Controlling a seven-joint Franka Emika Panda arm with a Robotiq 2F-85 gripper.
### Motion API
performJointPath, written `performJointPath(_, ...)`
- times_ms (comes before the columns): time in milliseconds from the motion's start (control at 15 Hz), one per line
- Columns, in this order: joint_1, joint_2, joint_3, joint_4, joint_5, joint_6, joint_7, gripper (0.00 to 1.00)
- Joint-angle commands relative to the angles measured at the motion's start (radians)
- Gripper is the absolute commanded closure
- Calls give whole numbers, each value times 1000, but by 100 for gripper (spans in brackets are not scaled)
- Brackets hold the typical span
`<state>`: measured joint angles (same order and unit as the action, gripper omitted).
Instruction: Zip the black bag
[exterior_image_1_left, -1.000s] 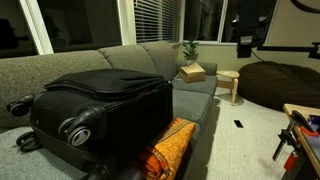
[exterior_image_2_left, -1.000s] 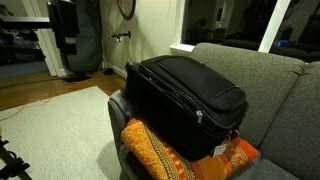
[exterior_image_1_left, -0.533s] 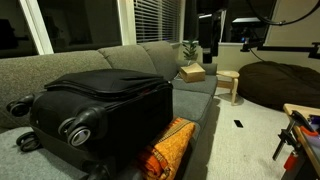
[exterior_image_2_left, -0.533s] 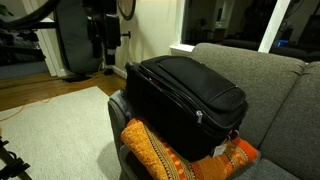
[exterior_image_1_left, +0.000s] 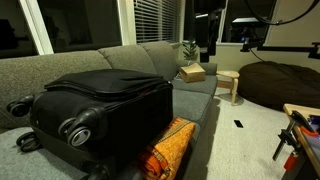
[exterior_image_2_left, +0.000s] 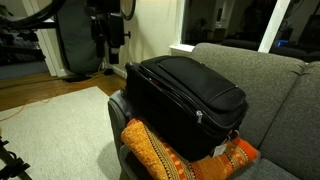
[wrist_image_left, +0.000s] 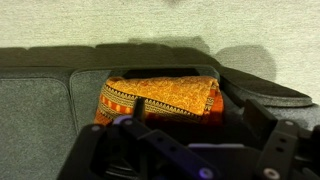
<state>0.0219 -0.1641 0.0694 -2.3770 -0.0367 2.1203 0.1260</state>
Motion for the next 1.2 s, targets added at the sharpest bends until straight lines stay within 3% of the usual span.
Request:
performJointPath(0, -9, 48, -16, 27, -15, 36, 3, 0)
performJointPath(733, -73, 311, -123, 163, -127, 254, -75, 0)
performJointPath(800, -58, 267, -112, 130, -100, 227, -50, 0)
performJointPath(1133, -56, 294, -113, 146, -99, 230, -53, 0)
